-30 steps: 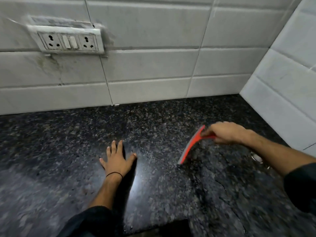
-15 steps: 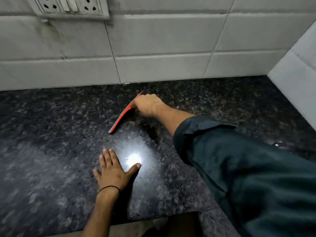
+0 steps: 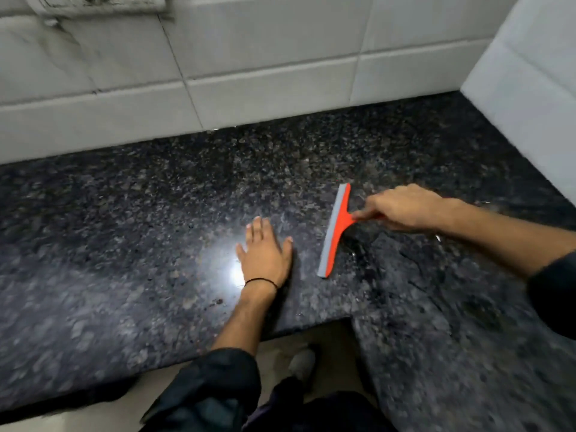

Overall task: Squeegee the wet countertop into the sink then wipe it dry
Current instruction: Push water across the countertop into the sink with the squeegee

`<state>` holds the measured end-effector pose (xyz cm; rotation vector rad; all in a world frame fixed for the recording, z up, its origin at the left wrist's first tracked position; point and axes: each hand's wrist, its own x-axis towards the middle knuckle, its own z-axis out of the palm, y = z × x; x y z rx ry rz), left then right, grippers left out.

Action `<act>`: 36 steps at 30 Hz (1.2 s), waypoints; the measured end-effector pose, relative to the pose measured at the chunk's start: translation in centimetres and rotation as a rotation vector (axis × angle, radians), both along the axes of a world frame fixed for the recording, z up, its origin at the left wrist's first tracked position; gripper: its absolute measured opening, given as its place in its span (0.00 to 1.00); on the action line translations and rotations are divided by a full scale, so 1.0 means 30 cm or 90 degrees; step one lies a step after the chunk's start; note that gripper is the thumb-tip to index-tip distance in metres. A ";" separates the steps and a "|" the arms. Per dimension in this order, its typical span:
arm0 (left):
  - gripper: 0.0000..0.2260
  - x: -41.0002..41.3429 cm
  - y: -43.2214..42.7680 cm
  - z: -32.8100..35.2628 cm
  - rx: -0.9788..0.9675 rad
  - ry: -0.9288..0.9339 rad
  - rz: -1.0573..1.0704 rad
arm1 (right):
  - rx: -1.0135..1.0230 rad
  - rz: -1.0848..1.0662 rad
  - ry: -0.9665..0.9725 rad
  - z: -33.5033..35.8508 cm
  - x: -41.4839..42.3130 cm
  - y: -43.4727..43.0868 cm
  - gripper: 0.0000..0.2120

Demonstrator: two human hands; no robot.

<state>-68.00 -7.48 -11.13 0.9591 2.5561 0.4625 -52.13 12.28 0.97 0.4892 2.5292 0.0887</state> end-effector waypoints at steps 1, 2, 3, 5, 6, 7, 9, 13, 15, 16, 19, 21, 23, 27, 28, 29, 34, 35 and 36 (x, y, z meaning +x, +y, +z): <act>0.31 0.033 0.029 -0.004 0.000 -0.010 -0.035 | 0.007 -0.012 -0.019 0.006 0.073 0.005 0.21; 0.31 0.071 0.057 -0.007 -0.002 -0.017 -0.070 | 0.017 -0.031 -0.035 0.013 0.155 0.008 0.20; 0.31 0.103 0.083 -0.012 -0.005 -0.023 -0.103 | 0.031 -0.046 -0.043 0.018 0.235 0.016 0.19; 0.31 0.165 0.126 -0.015 -0.011 -0.037 -0.157 | 0.068 -0.062 -0.061 0.025 0.388 0.028 0.18; 0.31 0.185 0.143 -0.017 -0.011 -0.044 -0.178 | 0.083 -0.067 -0.080 0.028 0.448 0.032 0.18; 0.31 0.208 0.161 -0.016 -0.013 -0.049 -0.200 | 0.078 -0.083 -0.087 0.045 0.505 0.030 0.19; 0.32 0.239 0.200 -0.020 -0.025 -0.050 -0.237 | 0.064 -0.089 -0.115 0.085 0.580 0.021 0.20; 0.36 0.241 0.302 -0.018 -0.072 -0.025 -0.272 | 0.067 -0.116 -0.091 0.123 0.625 0.062 0.29; 0.41 0.224 0.360 -0.018 -0.114 -0.033 -0.282 | 0.076 -0.135 -0.055 0.122 0.602 0.117 0.30; 0.44 0.217 0.384 -0.020 -0.135 -0.040 -0.286 | 0.080 -0.135 -0.038 0.126 0.572 0.147 0.29; 0.50 0.195 0.440 -0.034 -0.173 -0.056 -0.301 | 0.072 -0.139 0.045 0.136 0.427 0.257 0.27; 0.52 0.184 0.455 -0.036 -0.172 -0.055 -0.303 | 0.078 -0.136 0.073 0.122 0.310 0.324 0.27; 0.53 0.180 0.467 -0.038 -0.178 -0.051 -0.308 | 0.065 -0.160 0.118 0.093 0.183 0.389 0.25; 0.53 0.187 0.477 -0.052 -0.173 -0.040 -0.297 | 0.056 -0.229 0.167 0.009 -0.026 0.478 0.23; 0.53 0.188 0.478 -0.057 -0.167 -0.040 -0.293 | 0.046 -0.239 0.181 -0.009 -0.063 0.492 0.24; 0.53 0.189 0.477 -0.062 -0.158 -0.038 -0.288 | 0.034 -0.248 0.190 -0.027 -0.094 0.501 0.24; 0.52 0.185 0.469 -0.069 -0.102 -0.040 -0.274 | 0.010 -0.288 0.181 -0.070 -0.131 0.517 0.20; 0.51 0.186 0.457 -0.066 -0.075 -0.032 -0.272 | 0.015 -0.289 0.172 -0.065 -0.110 0.512 0.19; 0.48 0.188 0.438 -0.067 -0.038 -0.007 -0.271 | 0.021 -0.281 0.159 -0.060 -0.078 0.504 0.20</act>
